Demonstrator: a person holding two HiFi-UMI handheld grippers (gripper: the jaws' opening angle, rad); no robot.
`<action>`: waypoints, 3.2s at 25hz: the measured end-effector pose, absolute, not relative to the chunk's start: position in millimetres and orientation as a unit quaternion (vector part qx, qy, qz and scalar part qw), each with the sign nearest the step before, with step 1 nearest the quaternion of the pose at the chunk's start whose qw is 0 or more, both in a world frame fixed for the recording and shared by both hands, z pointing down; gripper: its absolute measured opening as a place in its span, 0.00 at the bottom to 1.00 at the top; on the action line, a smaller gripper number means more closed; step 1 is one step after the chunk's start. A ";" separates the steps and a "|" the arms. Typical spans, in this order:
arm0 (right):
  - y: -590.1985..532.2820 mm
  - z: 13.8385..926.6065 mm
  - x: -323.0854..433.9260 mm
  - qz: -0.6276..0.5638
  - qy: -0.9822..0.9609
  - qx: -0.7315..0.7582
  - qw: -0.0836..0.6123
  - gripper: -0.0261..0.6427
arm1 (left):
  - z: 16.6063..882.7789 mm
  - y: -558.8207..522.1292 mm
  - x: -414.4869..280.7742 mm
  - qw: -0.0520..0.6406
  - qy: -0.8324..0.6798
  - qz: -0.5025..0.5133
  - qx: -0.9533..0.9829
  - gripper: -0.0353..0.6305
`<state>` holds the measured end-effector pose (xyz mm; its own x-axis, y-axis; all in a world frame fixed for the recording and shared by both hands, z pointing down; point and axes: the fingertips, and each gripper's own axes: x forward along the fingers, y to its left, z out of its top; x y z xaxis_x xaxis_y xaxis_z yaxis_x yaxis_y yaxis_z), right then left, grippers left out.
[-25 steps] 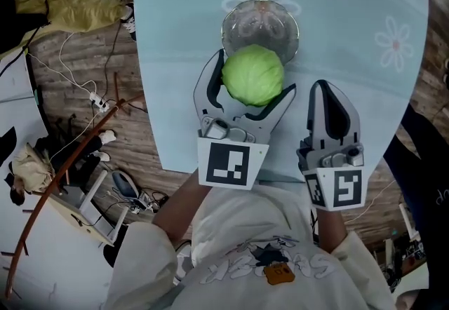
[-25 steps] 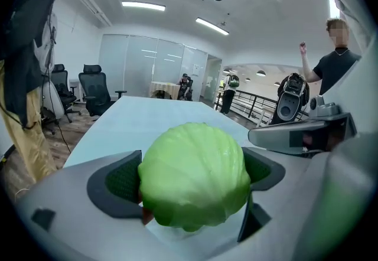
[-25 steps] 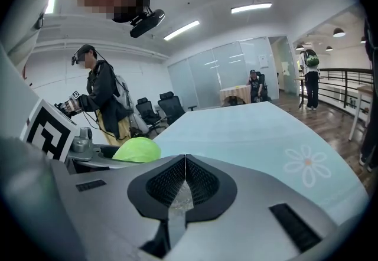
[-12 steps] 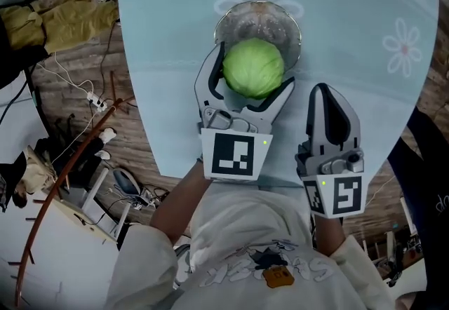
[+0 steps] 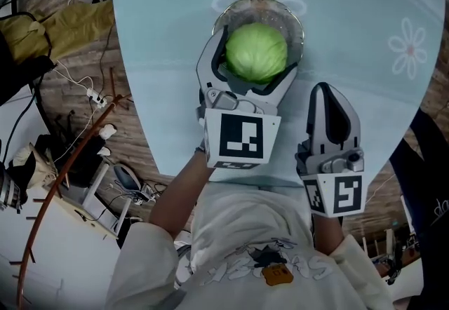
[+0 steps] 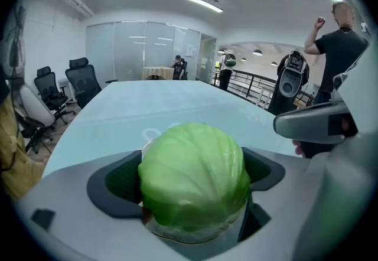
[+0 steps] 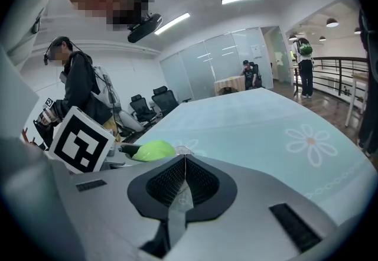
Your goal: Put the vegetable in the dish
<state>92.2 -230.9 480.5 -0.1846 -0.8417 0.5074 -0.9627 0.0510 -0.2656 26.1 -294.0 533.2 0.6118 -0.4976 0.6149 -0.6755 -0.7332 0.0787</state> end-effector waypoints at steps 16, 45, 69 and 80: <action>-214.2 488.9 109.9 0.281 -0.717 0.630 0.101 0.07 | 551.6 -301.6 43.8 0.128 -0.349 0.306 0.877 0.84; -178.1 419.0 90.4 0.219 -0.737 0.630 0.112 0.07 | 456.2 -257.1 -1.1 0.105 -0.399 0.259 0.873 0.28; -139.0 341.9 74.0 0.166 -0.776 0.601 0.101 0.07 | 360.3 -182.7 -48.1 0.110 -0.470 0.224 0.847 0.06; -99.6 306.7 60.5 0.135 -0.791 0.588 0.101 0.07 | 320.3 -124.8 -70.2 0.115 -0.488 0.201 0.842 0.06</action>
